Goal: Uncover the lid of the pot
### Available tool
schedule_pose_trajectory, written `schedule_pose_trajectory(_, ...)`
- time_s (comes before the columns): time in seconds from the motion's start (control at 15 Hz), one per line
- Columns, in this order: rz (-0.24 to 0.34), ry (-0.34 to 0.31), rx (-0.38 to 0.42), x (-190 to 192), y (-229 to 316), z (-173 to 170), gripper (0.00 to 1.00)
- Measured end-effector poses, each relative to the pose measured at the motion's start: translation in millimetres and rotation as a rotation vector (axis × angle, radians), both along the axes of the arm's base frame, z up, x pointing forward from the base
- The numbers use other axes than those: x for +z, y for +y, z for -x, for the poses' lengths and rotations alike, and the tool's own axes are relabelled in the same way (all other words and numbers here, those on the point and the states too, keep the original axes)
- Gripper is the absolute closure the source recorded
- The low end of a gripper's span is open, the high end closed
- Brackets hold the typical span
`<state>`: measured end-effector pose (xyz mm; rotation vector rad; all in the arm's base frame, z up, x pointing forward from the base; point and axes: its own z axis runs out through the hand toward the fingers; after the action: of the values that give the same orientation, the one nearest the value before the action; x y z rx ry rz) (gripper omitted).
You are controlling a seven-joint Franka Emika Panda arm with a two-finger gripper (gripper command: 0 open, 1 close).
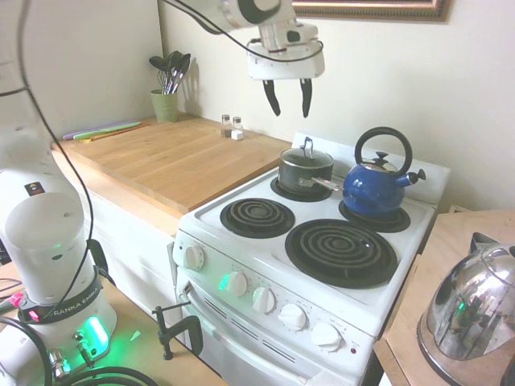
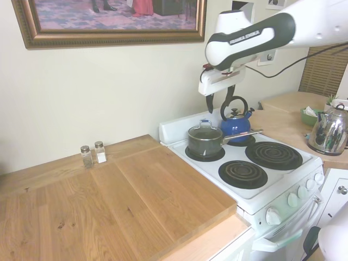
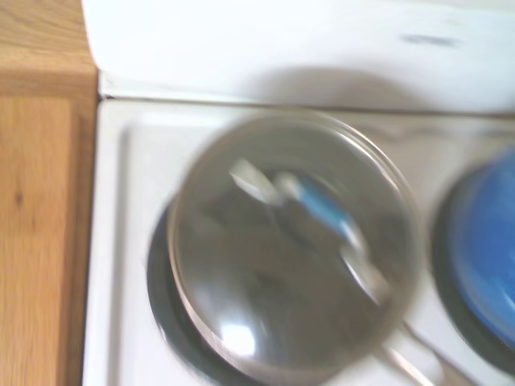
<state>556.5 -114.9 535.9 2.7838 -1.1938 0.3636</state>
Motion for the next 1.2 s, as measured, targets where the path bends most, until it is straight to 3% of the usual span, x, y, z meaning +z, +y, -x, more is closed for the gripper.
schedule_pose_trajectory(0.33,-0.031,0.120,0.084,-40.4,-26.3,-76.8,0.00)
schedule_pose_trajectory(0.4,-0.030,0.148,0.114,-48.5,-29.0,-83.0,1.00)
schedule_pose_trajectory(0.73,0.012,0.195,0.237,-69.4,-34.1,-88.6,1.00)
schedule_pose_trajectory(1.0,0.036,0.195,0.309,-88.9,-42.9,-85.4,1.00)
schedule_pose_trajectory(1.2,0.024,0.170,0.350,-90.8,-46.3,-85.6,1.00)
